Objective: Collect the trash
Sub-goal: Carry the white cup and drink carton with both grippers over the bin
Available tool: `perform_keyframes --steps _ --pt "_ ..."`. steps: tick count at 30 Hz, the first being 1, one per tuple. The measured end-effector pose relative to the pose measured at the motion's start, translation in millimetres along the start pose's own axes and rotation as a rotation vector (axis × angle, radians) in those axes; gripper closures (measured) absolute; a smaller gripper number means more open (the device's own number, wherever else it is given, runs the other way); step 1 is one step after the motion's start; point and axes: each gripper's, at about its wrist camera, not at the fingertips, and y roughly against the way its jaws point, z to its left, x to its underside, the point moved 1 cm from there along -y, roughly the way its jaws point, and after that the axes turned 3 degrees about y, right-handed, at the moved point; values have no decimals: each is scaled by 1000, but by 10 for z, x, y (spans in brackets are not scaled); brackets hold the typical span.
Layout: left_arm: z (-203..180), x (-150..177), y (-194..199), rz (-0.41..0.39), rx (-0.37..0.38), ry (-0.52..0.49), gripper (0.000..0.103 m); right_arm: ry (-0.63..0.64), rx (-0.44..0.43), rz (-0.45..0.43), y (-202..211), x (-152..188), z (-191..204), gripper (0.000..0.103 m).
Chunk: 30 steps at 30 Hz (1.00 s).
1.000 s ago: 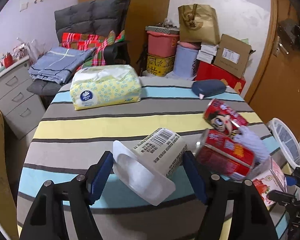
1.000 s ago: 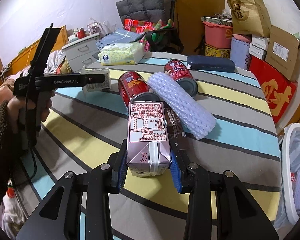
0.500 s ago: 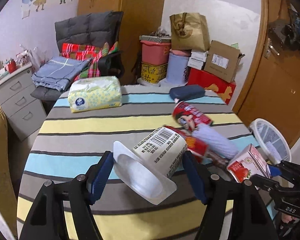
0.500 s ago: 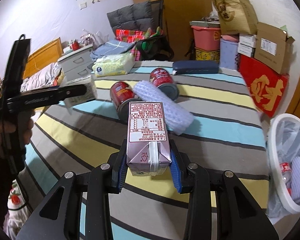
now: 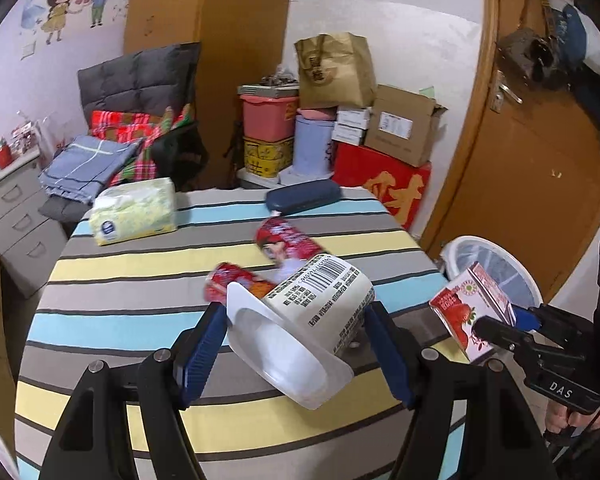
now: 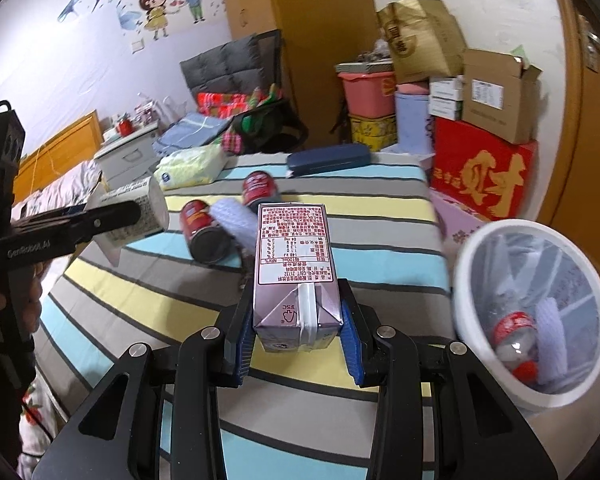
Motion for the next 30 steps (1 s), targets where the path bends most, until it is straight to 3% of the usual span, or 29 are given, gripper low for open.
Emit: perform_keyframes --steps 30 --pt "-2260 -122 -639 52 253 -158 32 -147 273 -91 717 138 -1300 65"
